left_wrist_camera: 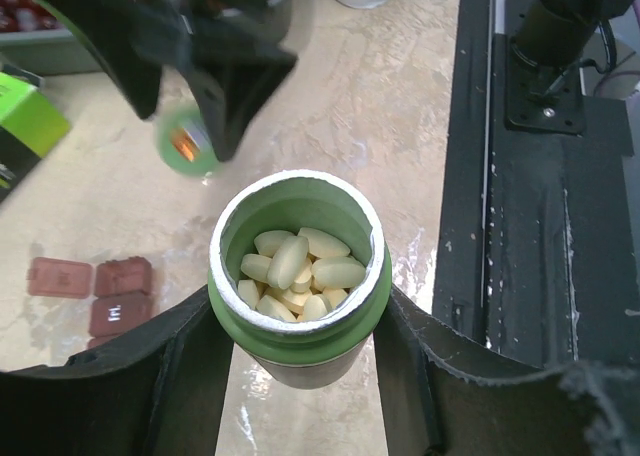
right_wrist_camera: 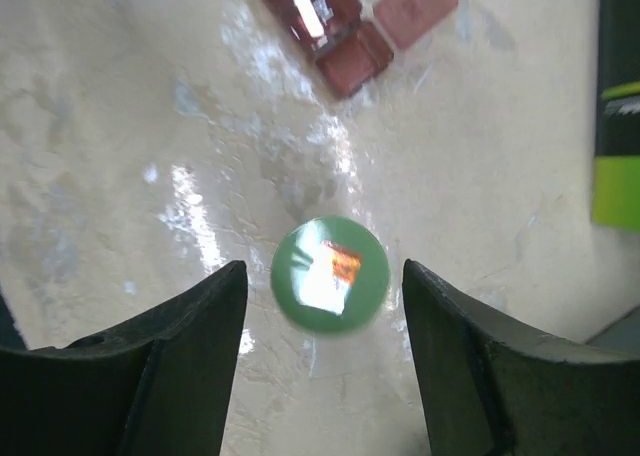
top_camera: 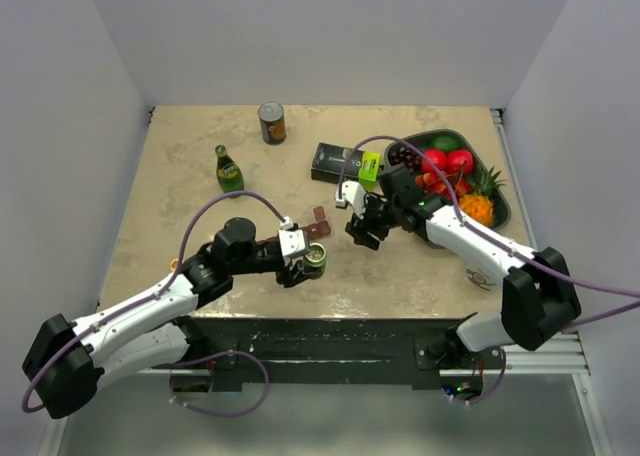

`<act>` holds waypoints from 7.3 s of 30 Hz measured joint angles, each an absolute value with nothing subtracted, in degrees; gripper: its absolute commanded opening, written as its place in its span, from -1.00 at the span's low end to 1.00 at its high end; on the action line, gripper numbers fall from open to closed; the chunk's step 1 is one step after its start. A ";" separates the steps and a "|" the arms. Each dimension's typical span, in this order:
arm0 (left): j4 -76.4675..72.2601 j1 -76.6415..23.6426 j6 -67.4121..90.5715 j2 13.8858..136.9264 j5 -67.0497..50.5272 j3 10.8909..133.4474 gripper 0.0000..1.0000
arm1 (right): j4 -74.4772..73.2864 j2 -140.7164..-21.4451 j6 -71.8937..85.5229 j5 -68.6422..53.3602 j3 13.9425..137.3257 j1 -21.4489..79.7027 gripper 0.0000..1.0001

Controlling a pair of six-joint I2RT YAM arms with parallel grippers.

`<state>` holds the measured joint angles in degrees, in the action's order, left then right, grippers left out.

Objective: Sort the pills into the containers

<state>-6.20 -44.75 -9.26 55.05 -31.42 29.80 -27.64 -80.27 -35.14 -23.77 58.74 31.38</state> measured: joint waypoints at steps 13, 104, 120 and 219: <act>-6.68 -44.73 -9.21 52.25 -28.03 29.78 -1.00 | -14.59 -89.65 -32.08 -18.46 53.65 28.82 0.44; -37.10 -42.13 13.82 57.06 -20.51 18.94 -1.00 | -22.00 -79.50 -37.08 -65.67 53.74 24.01 0.98; -40.64 -42.13 16.14 59.99 -18.96 18.85 -1.00 | -19.99 -79.50 -35.94 -67.11 52.01 24.12 0.98; -60.27 -45.41 36.58 63.86 -10.55 18.46 0.53 | -6.87 -84.36 -22.13 -67.05 52.75 31.81 -0.99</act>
<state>-60.27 -45.41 36.58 63.86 -10.55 18.46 -6.87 -84.36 -22.13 -67.05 52.75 31.81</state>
